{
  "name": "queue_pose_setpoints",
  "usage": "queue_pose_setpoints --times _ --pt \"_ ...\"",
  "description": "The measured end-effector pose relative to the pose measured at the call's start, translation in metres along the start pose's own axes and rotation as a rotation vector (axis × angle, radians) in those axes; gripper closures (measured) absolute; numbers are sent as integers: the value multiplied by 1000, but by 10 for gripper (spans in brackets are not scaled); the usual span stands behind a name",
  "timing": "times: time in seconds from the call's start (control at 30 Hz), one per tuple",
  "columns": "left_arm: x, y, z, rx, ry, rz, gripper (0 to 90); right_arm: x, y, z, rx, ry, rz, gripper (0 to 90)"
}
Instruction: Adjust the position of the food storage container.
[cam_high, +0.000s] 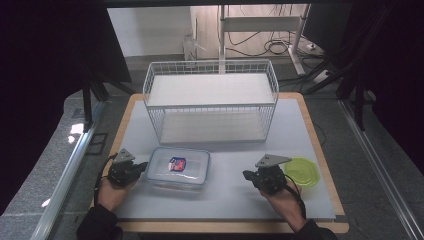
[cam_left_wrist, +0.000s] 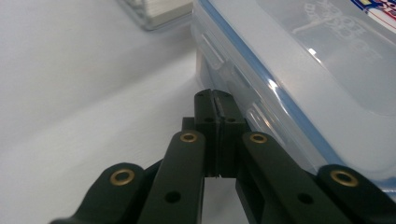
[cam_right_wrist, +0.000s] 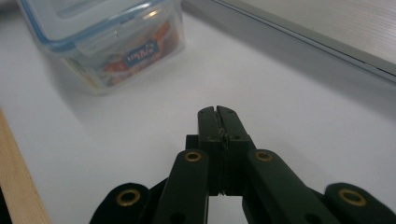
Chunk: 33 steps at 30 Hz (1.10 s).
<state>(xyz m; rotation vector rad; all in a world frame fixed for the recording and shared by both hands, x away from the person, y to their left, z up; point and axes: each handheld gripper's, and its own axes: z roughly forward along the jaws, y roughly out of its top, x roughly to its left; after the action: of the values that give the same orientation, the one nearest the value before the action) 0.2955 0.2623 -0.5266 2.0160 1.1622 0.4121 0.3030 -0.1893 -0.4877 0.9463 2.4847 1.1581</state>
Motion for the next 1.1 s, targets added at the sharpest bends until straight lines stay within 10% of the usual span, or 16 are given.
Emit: queue_pose_setpoints --times 0.97,1.1 --pt "-80 25 27 39 -143 155 896 -14 -2 11 38 -48 46 879" --pt "-77 22 19 36 -119 182 751 -13 -2 7 31 -60 39 870"
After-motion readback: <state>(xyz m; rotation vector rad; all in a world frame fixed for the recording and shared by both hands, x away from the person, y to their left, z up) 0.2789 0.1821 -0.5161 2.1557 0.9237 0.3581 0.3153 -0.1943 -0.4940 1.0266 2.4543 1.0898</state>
